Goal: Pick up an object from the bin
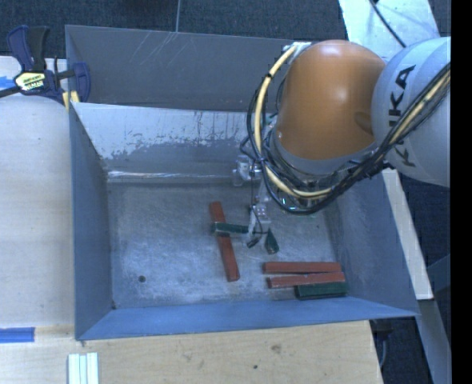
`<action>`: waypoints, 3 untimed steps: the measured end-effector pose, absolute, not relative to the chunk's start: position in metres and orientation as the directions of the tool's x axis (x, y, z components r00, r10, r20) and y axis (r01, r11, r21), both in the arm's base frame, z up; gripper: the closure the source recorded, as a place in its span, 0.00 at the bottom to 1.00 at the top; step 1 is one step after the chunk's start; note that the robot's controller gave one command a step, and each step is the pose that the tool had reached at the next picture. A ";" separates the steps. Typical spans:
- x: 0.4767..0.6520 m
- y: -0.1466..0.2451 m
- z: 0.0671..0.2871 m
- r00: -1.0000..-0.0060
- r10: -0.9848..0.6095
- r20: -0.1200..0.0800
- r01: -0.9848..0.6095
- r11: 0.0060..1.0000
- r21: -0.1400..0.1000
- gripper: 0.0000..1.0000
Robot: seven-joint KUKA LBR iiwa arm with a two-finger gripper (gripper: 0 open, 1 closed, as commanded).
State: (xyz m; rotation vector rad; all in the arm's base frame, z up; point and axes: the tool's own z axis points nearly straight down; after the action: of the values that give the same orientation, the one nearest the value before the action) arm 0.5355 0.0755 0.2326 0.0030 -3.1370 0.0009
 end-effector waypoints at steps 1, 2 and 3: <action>0.557 0.033 0.099 -0.883 -0.470 0.003 -0.470 0.883 0.001 0.00; 0.557 0.009 0.069 -0.871 -0.492 0.000 -0.492 0.871 0.001 0.00; 0.558 0.010 0.071 -0.871 -0.492 -0.003 -0.492 0.871 0.000 1.00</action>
Offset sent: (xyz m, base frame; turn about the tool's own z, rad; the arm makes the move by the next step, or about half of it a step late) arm 0.0223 -0.0410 -0.1310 -0.4888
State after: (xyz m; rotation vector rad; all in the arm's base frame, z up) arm 0.5584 0.0098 0.0710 0.7999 -3.0409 -0.0005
